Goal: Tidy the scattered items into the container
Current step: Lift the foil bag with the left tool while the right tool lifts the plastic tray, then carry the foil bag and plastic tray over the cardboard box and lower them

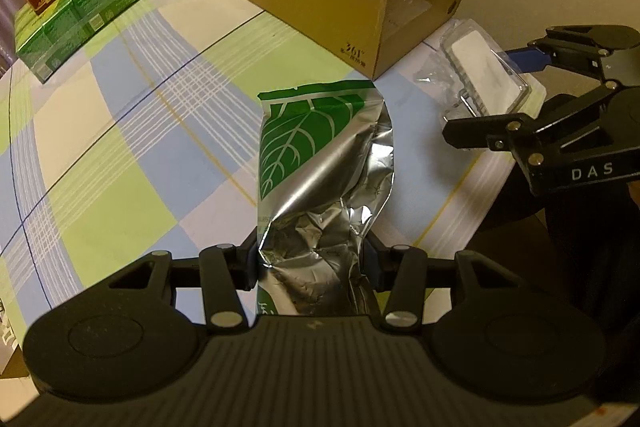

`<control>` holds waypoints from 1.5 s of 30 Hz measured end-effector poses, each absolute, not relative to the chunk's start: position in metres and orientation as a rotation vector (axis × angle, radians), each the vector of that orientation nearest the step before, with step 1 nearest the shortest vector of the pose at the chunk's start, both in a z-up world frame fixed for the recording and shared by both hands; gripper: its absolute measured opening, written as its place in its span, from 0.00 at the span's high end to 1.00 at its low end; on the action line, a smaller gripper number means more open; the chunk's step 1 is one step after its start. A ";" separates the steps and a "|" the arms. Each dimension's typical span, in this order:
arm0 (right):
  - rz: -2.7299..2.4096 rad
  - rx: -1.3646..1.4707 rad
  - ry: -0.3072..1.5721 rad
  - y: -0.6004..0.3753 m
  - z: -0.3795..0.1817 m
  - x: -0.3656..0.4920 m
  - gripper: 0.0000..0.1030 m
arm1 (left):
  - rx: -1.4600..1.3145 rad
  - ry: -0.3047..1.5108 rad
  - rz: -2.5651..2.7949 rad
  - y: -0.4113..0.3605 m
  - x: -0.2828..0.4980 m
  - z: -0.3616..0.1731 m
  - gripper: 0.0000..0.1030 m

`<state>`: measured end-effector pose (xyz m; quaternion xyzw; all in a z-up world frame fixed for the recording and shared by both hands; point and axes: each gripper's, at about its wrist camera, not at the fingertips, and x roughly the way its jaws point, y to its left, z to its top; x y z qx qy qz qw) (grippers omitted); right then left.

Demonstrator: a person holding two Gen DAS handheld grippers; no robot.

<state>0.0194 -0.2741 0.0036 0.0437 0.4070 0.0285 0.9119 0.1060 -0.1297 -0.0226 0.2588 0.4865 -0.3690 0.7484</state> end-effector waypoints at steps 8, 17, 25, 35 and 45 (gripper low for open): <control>0.044 0.093 0.816 -0.284 0.014 0.016 0.29 | 0.575 1.045 -0.823 -0.137 0.103 -0.018 0.58; 0.016 0.089 0.783 -0.302 0.032 0.013 0.29 | 0.577 1.028 -0.849 -0.152 0.100 -0.012 0.58; -0.034 0.101 0.739 -0.330 0.051 0.013 0.29 | 0.574 0.998 -0.882 -0.178 0.104 0.000 0.58; -0.078 0.092 0.683 -0.377 0.083 0.039 0.29 | 0.587 0.947 -0.922 -0.226 0.121 0.025 0.58; -0.091 0.073 0.670 -0.427 0.089 0.084 0.29 | 0.508 0.957 -0.916 -0.283 0.161 0.044 0.58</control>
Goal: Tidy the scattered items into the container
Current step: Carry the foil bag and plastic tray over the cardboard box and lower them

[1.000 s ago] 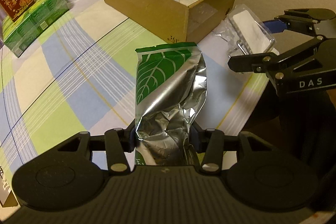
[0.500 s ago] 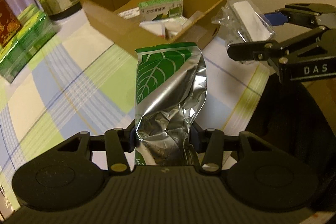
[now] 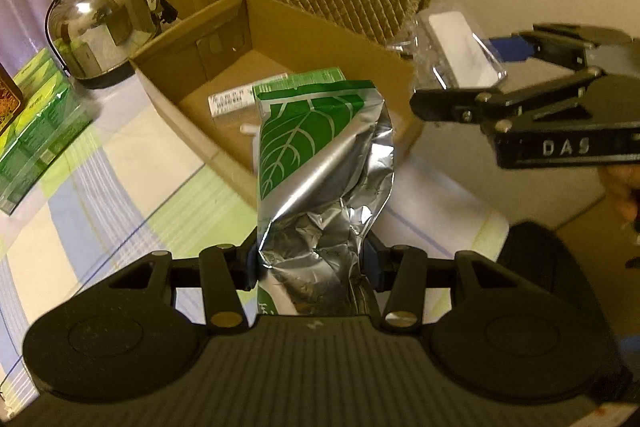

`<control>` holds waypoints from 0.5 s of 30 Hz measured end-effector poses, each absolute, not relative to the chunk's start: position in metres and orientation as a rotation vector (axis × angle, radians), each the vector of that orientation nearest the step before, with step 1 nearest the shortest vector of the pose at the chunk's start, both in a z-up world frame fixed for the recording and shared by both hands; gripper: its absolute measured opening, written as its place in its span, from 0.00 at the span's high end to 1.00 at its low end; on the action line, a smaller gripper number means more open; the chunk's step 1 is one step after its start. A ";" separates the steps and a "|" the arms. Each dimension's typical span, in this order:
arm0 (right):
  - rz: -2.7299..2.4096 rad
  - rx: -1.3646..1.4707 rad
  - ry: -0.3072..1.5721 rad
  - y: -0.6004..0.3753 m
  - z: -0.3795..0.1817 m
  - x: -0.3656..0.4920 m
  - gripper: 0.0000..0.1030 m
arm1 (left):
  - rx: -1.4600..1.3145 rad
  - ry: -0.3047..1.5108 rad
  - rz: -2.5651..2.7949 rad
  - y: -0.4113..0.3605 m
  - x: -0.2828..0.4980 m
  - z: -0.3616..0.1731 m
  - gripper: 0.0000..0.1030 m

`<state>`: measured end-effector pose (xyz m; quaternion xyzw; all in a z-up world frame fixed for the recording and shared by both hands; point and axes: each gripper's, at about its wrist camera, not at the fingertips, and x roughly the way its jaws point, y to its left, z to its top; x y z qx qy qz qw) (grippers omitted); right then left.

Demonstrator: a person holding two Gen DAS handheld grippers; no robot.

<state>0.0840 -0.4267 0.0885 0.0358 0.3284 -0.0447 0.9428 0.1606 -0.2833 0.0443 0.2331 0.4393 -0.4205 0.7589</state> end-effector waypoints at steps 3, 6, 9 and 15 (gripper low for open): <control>-0.086 0.070 0.672 -0.441 0.086 0.097 0.29 | 0.474 0.969 -0.898 -0.300 0.175 0.047 0.58; -0.086 0.069 0.678 -0.454 0.083 0.106 0.29 | 0.424 0.985 -0.886 -0.313 0.187 0.050 0.58; -0.093 0.070 0.686 -0.465 0.079 0.115 0.29 | 0.357 1.009 -0.871 -0.325 0.203 0.051 0.58; -0.099 0.085 0.703 -0.481 0.068 0.125 0.29 | 0.206 1.055 -0.819 -0.340 0.237 0.047 0.58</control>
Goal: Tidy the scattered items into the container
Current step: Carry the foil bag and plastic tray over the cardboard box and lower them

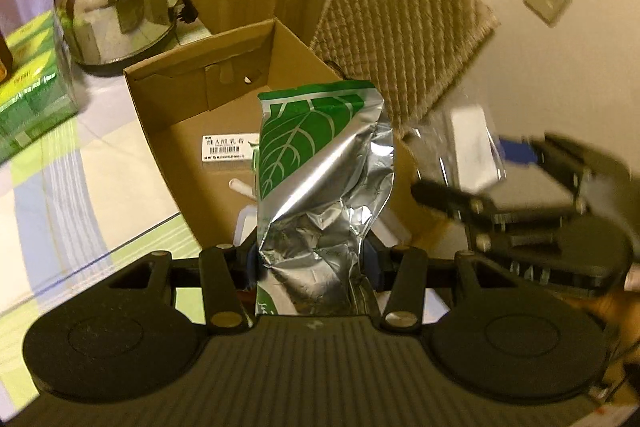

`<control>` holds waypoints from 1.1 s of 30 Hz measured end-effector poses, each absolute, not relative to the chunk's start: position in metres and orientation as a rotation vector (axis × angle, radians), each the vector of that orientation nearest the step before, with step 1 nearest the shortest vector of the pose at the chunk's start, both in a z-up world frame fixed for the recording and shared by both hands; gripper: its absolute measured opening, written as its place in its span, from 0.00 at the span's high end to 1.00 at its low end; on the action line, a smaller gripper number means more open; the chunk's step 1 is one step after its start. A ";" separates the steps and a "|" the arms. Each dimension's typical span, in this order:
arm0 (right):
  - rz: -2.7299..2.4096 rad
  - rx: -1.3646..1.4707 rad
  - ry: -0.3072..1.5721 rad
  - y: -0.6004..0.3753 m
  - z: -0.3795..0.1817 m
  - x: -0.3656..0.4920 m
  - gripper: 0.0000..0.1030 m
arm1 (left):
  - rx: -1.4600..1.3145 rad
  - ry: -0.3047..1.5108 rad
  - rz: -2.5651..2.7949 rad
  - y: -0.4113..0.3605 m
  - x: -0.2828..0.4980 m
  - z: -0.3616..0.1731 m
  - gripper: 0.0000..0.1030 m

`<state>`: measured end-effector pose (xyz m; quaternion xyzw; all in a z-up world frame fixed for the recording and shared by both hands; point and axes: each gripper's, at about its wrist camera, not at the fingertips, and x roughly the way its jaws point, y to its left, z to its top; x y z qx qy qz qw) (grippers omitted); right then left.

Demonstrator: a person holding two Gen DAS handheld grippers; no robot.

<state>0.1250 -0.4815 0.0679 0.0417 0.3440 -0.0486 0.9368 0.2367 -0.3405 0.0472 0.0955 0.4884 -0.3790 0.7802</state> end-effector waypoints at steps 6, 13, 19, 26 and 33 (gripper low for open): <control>-0.076 0.097 0.720 -0.485 0.055 0.135 0.29 | 0.098 1.095 -0.771 -0.351 0.258 0.035 0.58; -0.057 0.084 0.739 -0.483 0.040 0.147 0.29 | 0.050 1.134 -0.711 -0.358 0.279 0.014 0.57; -0.036 0.056 0.754 -0.479 0.029 0.158 0.29 | 0.026 1.158 -0.670 -0.358 0.295 -0.003 0.57; -0.026 0.045 0.768 -0.476 0.017 0.167 0.29 | 0.040 1.174 -0.636 -0.355 0.303 -0.018 0.56; -0.019 0.038 0.777 -0.473 0.012 0.170 0.29 | 0.054 1.182 -0.624 -0.355 0.306 -0.026 0.53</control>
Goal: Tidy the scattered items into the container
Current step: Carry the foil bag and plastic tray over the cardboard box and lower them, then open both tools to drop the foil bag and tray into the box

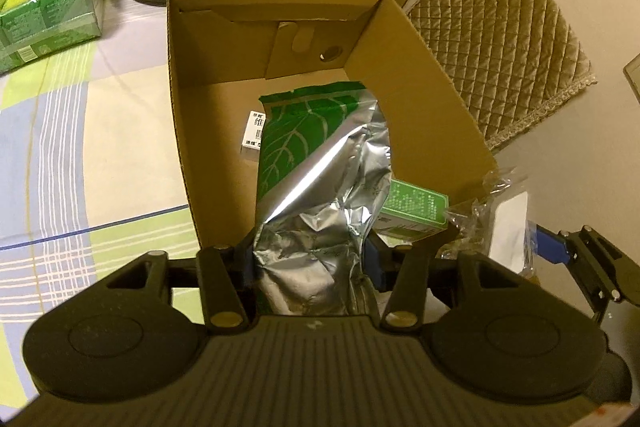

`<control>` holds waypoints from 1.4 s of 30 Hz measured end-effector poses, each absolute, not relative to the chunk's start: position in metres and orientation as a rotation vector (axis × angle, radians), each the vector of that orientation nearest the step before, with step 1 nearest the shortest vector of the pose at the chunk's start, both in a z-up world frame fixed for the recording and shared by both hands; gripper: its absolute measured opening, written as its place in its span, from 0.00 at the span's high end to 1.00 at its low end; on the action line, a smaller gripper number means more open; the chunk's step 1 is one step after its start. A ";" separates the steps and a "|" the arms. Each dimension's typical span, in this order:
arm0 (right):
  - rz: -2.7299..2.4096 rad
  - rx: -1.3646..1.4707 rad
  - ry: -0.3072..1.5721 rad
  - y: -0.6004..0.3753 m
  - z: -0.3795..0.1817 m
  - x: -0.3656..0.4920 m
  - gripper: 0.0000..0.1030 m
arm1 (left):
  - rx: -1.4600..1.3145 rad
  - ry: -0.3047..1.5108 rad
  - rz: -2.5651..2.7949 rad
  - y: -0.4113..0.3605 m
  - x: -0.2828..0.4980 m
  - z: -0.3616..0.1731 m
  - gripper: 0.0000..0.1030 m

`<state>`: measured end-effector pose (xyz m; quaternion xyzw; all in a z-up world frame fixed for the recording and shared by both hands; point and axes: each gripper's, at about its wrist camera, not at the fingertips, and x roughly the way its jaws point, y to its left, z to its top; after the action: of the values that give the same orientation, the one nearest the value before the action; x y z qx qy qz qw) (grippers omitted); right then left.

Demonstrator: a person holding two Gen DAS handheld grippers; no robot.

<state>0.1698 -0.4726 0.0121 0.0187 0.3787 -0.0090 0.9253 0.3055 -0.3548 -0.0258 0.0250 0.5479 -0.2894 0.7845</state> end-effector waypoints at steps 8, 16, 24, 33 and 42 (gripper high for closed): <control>-0.011 0.027 0.779 -0.466 0.014 0.169 0.29 | 0.079 1.102 -0.646 -0.346 0.301 0.000 0.52; -0.004 0.025 0.799 -0.459 0.010 0.177 0.29 | 0.084 1.045 -0.657 -0.323 0.289 0.021 0.52; -0.001 0.027 0.837 -0.454 -0.004 0.191 0.29 | 0.058 1.010 -0.666 -0.292 0.279 0.031 0.51; 0.004 0.021 0.862 -0.449 -0.011 0.203 0.29 | 0.082 0.996 -0.658 -0.271 0.275 0.025 0.50; 0.003 0.039 0.852 -0.447 -0.009 0.204 0.19 | 0.106 1.002 -0.650 -0.258 0.268 0.015 0.50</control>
<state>0.2037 -0.4472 -0.0091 0.0188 0.4133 0.0014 0.9104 0.2677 -0.2579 0.0145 0.0501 0.4714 -0.3060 0.8256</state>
